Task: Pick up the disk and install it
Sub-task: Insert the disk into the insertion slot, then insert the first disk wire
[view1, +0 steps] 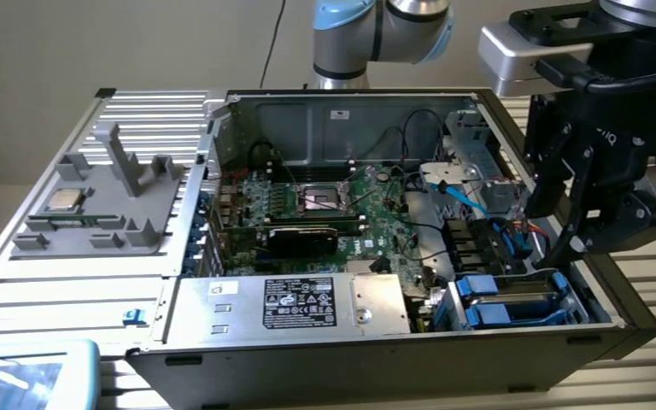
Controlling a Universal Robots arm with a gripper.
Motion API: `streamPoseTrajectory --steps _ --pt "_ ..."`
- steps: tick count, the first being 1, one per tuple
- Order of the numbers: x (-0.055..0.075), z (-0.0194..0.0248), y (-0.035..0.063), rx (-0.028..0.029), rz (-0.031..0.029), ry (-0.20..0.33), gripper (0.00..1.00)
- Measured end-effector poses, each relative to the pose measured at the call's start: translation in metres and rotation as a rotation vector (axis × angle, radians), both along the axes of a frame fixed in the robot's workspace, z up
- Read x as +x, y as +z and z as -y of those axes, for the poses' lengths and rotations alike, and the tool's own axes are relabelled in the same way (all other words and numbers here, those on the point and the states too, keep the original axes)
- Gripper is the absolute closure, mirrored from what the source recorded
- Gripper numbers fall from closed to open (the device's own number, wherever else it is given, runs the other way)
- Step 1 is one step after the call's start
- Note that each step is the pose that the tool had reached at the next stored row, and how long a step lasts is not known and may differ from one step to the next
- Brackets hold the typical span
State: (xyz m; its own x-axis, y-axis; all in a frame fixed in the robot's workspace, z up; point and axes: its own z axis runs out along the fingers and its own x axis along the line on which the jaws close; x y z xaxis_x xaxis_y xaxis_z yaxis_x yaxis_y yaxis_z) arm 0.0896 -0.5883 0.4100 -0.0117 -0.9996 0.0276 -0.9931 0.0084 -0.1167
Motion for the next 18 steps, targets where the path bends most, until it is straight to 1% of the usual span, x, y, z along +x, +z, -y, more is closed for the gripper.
streamPoseTrajectory --steps 6,8,17,18 --pt "0.0009 0.0001 0.0005 0.0013 -0.0006 0.0 0.48" --pt "0.001 0.0001 0.0006 0.001 -0.0025 -0.002 0.48" --pt "0.001 0.0001 0.0006 0.001 -0.0026 -0.002 0.48" --pt "0.0011 0.0001 0.0006 0.001 -0.0026 -0.002 0.47"
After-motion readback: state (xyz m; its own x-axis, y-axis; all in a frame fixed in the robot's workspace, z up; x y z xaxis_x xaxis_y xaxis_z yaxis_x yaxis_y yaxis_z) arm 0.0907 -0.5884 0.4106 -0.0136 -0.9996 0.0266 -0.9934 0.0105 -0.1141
